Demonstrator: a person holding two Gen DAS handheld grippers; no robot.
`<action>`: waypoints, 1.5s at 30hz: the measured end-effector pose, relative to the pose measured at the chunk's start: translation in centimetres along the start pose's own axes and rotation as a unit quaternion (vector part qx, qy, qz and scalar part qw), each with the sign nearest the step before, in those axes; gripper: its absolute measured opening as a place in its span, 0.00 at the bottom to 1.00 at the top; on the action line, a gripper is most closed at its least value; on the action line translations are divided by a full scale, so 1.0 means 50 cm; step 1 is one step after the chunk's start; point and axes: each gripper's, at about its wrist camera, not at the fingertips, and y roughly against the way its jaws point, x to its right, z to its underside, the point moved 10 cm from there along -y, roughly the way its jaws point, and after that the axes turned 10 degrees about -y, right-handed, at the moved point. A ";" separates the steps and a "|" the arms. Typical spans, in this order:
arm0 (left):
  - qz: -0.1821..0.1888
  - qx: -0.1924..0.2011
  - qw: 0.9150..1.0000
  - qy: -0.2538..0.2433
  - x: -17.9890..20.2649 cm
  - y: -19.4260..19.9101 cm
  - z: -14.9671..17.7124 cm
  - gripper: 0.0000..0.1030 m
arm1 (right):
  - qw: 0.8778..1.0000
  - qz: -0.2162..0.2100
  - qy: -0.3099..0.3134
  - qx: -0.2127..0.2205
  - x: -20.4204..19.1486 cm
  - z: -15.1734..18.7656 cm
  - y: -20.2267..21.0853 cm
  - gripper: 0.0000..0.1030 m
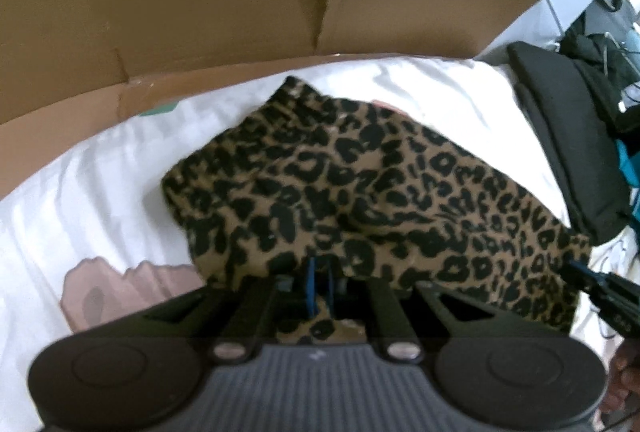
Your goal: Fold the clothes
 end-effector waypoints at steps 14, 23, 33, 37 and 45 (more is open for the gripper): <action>-0.017 0.007 1.000 0.011 -0.034 -0.087 0.033 0.05 | 0.998 0.019 0.030 -0.053 -0.012 0.073 -0.029 0.22; -0.012 0.031 0.999 -0.003 -0.025 0.011 0.008 0.12 | 0.998 0.032 0.019 -0.043 0.000 0.069 0.004 0.24; -0.012 0.039 0.999 -0.013 -0.017 -0.027 0.019 0.54 | 0.997 -0.026 0.052 -0.050 -0.098 0.110 0.015 0.46; -0.011 0.042 0.999 -0.023 0.013 -0.035 0.050 0.71 | 0.994 -0.031 0.077 -0.073 -0.126 0.153 0.007 0.57; -0.030 0.029 0.993 -0.109 0.086 -0.020 0.137 0.78 | 0.980 0.019 0.166 -0.112 -0.120 0.236 0.011 0.81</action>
